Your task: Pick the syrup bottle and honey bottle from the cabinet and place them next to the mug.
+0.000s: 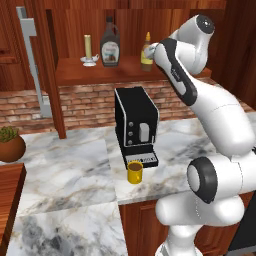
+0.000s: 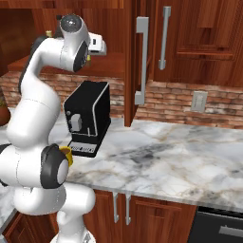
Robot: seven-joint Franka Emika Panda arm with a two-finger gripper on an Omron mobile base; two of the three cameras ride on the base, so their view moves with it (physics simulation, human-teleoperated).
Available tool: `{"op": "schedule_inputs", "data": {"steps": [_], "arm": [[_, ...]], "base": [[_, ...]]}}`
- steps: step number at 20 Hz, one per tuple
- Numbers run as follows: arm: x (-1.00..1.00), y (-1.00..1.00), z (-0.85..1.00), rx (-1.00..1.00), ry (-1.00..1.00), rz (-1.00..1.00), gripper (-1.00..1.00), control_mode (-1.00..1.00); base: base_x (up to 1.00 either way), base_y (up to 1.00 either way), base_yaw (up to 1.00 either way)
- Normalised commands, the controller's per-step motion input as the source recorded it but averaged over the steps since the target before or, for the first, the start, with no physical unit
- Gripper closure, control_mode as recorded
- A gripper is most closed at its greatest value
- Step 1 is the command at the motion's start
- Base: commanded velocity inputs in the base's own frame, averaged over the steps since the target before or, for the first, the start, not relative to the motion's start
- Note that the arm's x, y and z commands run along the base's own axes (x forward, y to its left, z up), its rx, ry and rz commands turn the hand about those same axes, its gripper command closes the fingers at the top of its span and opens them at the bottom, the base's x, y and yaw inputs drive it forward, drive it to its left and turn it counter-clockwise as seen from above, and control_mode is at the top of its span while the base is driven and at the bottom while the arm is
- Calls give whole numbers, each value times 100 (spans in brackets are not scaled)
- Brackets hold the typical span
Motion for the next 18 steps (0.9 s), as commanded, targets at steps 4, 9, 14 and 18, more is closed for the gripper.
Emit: {"op": "schedule_inputs", "data": {"steps": [4, 9, 14, 18], "arm": [[4, 0, 0, 0, 1, 6, -100, -100], [6, 0, -2, 0, 0, 2, -100, -100], [19, 4, -7, 0, 1, 1, -100, -100], [14, 12, -9, 0, 1, 0, -100, -100]], "base": [[0, 0, 0], [0, 0, 0], [0, 0, 0], [0, 0, 0]]}}
